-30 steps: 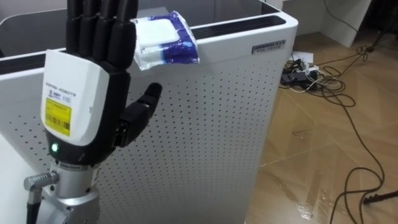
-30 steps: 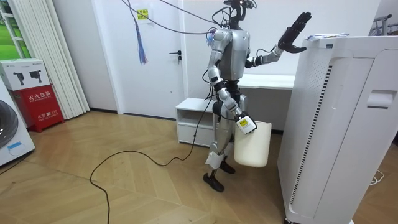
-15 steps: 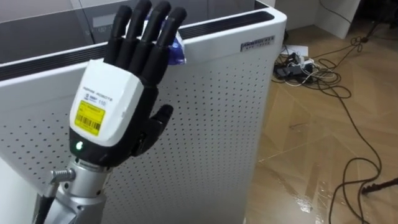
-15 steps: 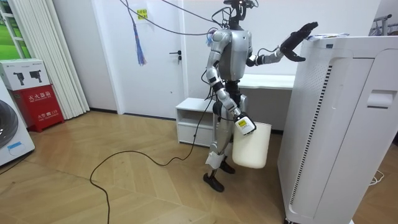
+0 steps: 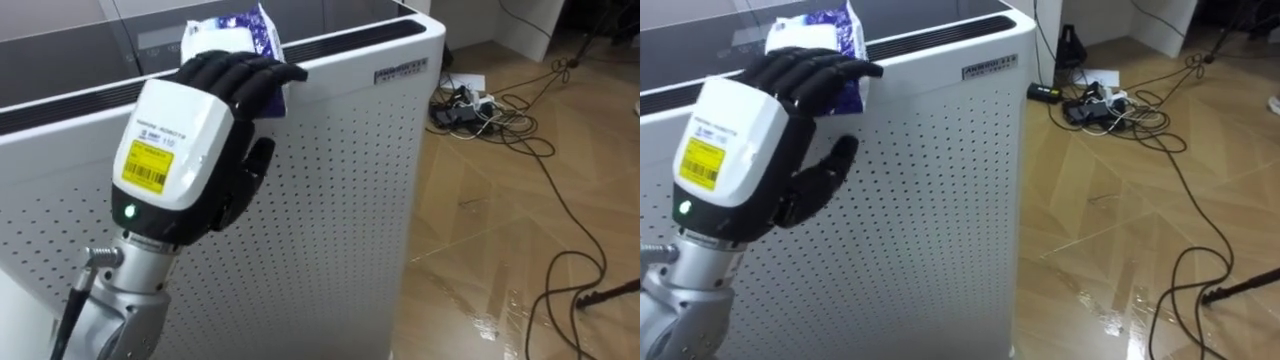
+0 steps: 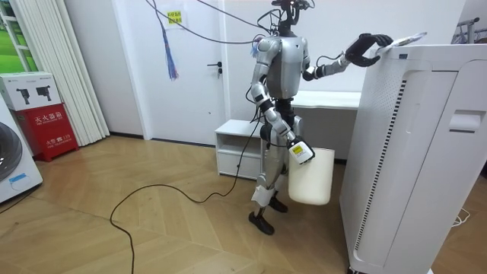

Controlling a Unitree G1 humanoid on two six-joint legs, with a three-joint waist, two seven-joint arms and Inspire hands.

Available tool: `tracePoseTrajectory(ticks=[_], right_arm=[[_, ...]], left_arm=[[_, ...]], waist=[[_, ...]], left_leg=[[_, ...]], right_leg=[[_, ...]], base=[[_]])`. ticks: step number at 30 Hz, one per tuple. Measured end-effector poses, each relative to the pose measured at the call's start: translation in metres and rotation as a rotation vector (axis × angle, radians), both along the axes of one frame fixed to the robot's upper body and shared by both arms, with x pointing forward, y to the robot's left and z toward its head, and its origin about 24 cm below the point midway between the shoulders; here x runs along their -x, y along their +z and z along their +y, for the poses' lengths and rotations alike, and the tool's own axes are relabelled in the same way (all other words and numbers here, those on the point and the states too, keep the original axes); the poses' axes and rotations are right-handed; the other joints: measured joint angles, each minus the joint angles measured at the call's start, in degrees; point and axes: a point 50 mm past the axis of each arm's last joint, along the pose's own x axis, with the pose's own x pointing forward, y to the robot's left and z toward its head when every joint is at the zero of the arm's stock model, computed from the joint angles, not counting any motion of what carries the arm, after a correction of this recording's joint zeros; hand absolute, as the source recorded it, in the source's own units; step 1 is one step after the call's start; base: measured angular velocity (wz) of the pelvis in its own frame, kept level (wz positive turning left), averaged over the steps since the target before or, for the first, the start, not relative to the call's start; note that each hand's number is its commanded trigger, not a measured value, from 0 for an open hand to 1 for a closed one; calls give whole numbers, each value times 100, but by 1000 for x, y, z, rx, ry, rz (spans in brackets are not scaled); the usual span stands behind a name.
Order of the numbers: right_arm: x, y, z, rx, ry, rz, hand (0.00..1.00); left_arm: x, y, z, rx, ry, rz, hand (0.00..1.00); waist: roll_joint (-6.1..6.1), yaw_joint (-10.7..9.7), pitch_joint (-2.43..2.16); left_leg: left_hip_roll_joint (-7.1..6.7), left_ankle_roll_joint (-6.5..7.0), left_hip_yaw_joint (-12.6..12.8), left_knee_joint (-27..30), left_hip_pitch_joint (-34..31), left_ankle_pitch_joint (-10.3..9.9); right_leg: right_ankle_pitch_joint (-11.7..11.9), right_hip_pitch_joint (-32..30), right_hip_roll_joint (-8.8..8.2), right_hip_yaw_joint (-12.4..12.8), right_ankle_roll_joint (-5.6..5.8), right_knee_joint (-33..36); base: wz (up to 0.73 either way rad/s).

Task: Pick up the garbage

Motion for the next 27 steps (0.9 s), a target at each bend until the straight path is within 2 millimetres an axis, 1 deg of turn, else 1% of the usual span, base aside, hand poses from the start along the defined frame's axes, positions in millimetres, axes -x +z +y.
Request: tracePoseTrajectory(ticks=[4,9,12,13,16,20,23,26,27], right_arm=[[1,-1,-1,1,2,12,100],[1,-1,-1,-1,3,14,100],[1,-1,0,-5,8,16,100],[1,-1,0,-6,8,16,100],[1,0,0,-6,8,16,100],[0,0,0,-7,9,11,100],[-1,1,0,-14,5,6,100],[-2,2,0,-15,7,-2,100],[-4,3,1,-17,9,-7,100]], left_arm=[[1,2,0,10,-3,-23,100],[2,-2,0,1,-1,3,100],[3,-7,1,-6,5,35,100],[3,-8,1,-7,6,41,100],[5,-11,2,-11,1,50,100],[6,-10,1,-22,-14,44,100],[7,-10,0,-23,-39,38,100],[8,-8,-2,66,-103,74,100],[9,-6,-2,123,-139,97,100]], waist=[[1,-10,-4],[-17,10,9],[-35,7,23],[-55,11,39],[-87,16,62],[-85,15,60],[-81,77,56],[-84,152,55],[-86,161,53]], left_leg=[[2,0,13,2,28,0],[5,0,-13,12,26,0],[8,-1,-15,13,26,0],[8,-1,-16,13,24,0],[6,-1,-17,13,9,0],[1,-1,-33,15,-34,1],[-1,-2,-32,42,-71,2],[2,-2,-1,42,-65,3],[2,-2,-2,43,-63,3]], right_leg=[[0,20,-1,-3,0,4],[0,23,-2,-6,0,45],[0,14,1,-11,0,78],[0,13,1,-15,0,80],[0,0,2,-13,0,81],[0,-40,-1,-16,0,79],[0,-97,-2,-5,0,80],[0,-102,-1,10,0,79],[0,-100,-8,-8,0,81]], base=[[0],[0],[0],[0],[0],[0],[0],[0],[0]])
